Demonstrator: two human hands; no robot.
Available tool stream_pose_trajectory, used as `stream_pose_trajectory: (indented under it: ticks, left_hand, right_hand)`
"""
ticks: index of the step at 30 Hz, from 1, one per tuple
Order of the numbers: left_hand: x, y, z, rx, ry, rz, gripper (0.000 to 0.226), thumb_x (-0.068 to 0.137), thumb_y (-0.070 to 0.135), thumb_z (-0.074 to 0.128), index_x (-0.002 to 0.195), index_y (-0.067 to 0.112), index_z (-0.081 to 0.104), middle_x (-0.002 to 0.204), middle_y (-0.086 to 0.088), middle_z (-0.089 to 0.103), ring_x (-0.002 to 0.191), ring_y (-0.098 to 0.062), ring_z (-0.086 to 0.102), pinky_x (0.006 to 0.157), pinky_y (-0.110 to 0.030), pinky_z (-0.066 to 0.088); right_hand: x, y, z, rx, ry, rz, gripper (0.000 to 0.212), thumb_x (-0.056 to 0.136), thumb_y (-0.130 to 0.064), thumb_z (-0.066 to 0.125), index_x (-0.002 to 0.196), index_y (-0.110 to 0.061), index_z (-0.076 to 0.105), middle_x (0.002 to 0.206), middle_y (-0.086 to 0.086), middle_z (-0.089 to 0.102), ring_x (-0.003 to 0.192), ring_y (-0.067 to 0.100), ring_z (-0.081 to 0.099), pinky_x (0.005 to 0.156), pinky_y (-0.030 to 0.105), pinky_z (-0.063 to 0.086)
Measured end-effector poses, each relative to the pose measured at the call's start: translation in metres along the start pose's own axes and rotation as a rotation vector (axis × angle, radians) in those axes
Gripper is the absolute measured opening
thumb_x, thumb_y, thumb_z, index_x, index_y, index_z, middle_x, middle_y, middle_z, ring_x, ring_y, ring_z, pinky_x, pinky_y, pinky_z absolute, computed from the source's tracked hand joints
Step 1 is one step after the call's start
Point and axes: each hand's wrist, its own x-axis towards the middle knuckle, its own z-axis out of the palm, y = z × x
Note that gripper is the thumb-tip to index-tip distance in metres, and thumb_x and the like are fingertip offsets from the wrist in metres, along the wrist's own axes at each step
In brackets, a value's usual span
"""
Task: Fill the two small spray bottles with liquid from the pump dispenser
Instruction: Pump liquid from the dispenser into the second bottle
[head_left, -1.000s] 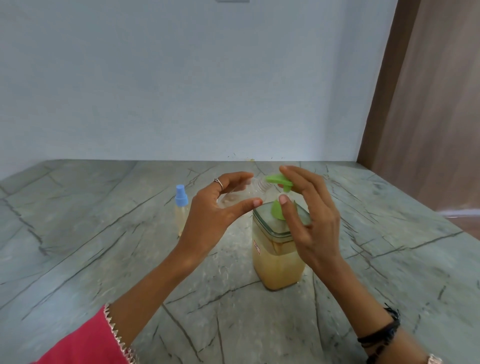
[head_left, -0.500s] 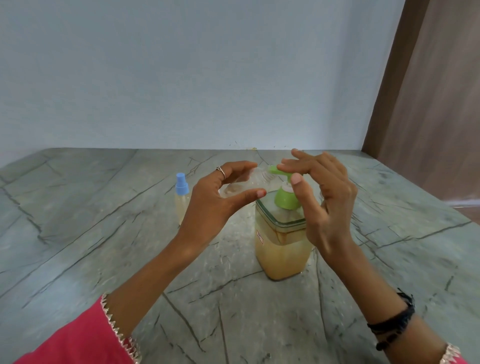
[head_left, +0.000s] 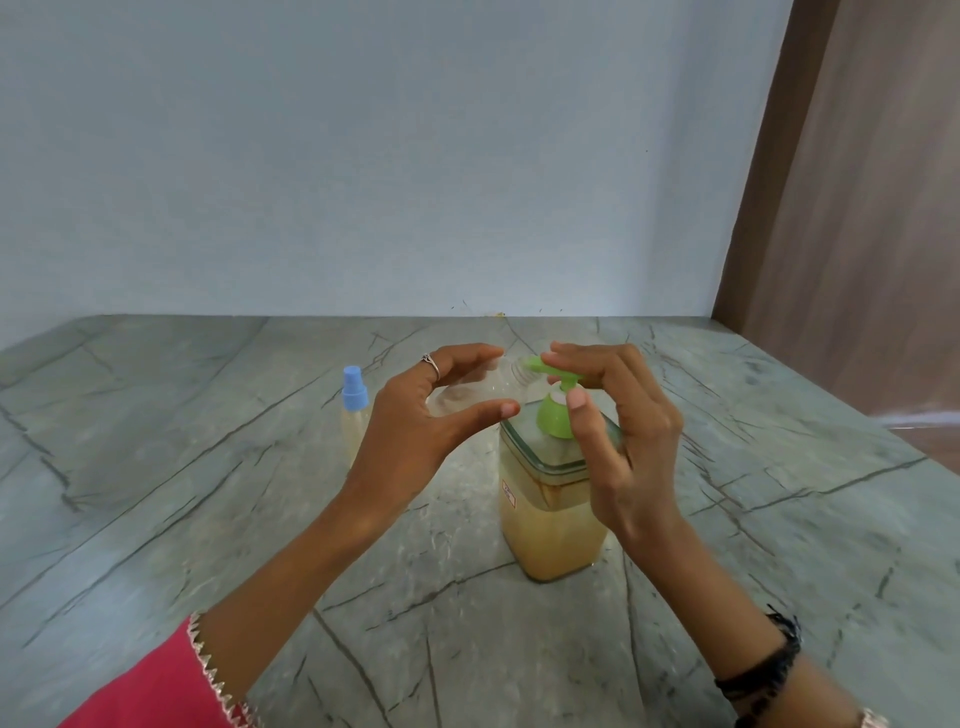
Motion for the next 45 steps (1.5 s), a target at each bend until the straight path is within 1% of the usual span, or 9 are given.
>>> stream_pose_trajectory:
  ticks: [4,12,24,28,33,37,39,42,45]
  left_hand:
    - [-0.001,0.000,0.000,-0.014,0.000,-0.003,0.043,0.060,0.037,0.072,0.102,0.035,0.062,0.102,0.017,0.066,0.100,0.009,0.058,0.088,-0.010,0.046]
    - [-0.001,-0.002,0.000,-0.020,-0.002,0.010,0.041,0.061,0.040,0.070,0.101,0.039,0.060,0.103,0.017,0.066,0.100,0.009,0.058,0.087,-0.010,0.046]
    - [-0.004,-0.002,0.003,-0.032,0.017,0.017,0.040,0.062,0.042,0.068,0.101,0.039,0.059,0.101,0.018,0.066,0.100,0.009,0.058,0.089,-0.015,0.048]
    - [-0.005,-0.001,0.004,-0.053,0.021,0.017,0.039,0.063,0.041,0.068,0.101,0.038,0.060,0.101,0.017,0.066,0.100,0.008,0.058,0.088,-0.013,0.047]
    - [-0.007,0.000,0.006,-0.067,0.020,0.016,0.040,0.064,0.040,0.067,0.103,0.035,0.059,0.101,0.018,0.065,0.099,0.009,0.058,0.087,-0.012,0.047]
    - [-0.007,0.000,0.006,-0.080,0.025,0.014,0.041,0.064,0.039,0.068,0.104,0.033,0.060,0.100,0.017,0.065,0.100,0.007,0.058,0.086,-0.011,0.046]
    - [-0.008,0.000,0.006,-0.077,0.025,0.016,0.041,0.065,0.038,0.068,0.105,0.032,0.061,0.101,0.016,0.066,0.100,0.007,0.058,0.087,-0.012,0.047]
    - [-0.008,0.000,0.006,-0.066,0.022,0.012,0.040,0.066,0.038,0.068,0.105,0.032,0.060,0.102,0.017,0.065,0.100,0.007,0.058,0.088,-0.012,0.047]
    - [-0.007,0.001,0.006,-0.068,0.019,0.012,0.038,0.066,0.038,0.067,0.102,0.034,0.059,0.100,0.020,0.064,0.099,0.009,0.058,0.085,-0.009,0.046]
  right_hand:
    - [-0.001,0.001,0.000,0.045,0.004,0.014,0.025,0.089,-0.022,0.045,0.104,-0.016,0.064,0.102,-0.003,0.063,0.097,0.002,0.060,0.080,0.019,0.048]
    - [-0.002,0.003,0.001,0.001,-0.025,0.029,0.024,0.088,-0.021,0.049,0.108,-0.018,0.061,0.106,-0.004,0.059,0.091,-0.002,0.056,0.074,0.010,0.042]
    - [-0.005,0.004,0.000,-0.021,-0.050,0.013,0.030,0.086,-0.017,0.051,0.115,-0.018,0.057,0.116,-0.006,0.053,0.103,-0.001,0.054,0.080,0.010,0.042]
    - [-0.005,0.005,-0.001,-0.004,-0.088,0.025,0.036,0.084,-0.021,0.056,0.120,-0.025,0.052,0.122,-0.015,0.048,0.106,0.004,0.057,0.082,0.020,0.050]
    - [-0.005,0.001,-0.003,0.100,-0.114,0.093,0.044,0.084,-0.020,0.065,0.124,-0.024,0.048,0.138,-0.007,0.044,0.109,-0.004,0.058,0.086,0.011,0.047]
    - [-0.003,0.000,-0.008,0.190,-0.220,0.191,0.047,0.083,-0.025,0.068,0.122,-0.036,0.045,0.113,-0.026,0.062,0.105,0.001,0.063,0.083,0.015,0.050]
    - [-0.002,-0.001,-0.011,0.214,-0.257,0.220,0.050,0.082,-0.022,0.071,0.120,-0.040,0.045,0.108,-0.023,0.065,0.104,0.002,0.064,0.081,0.015,0.050]
    - [0.000,-0.003,-0.014,0.274,-0.282,0.277,0.048,0.079,-0.032,0.071,0.117,-0.049,0.046,0.099,-0.014,0.070,0.098,0.009,0.067,0.078,0.017,0.051]
    - [0.002,-0.005,-0.012,0.297,-0.264,0.312,0.042,0.077,-0.036,0.070,0.111,-0.050,0.049,0.095,-0.008,0.072,0.092,0.015,0.068,0.075,0.021,0.052]
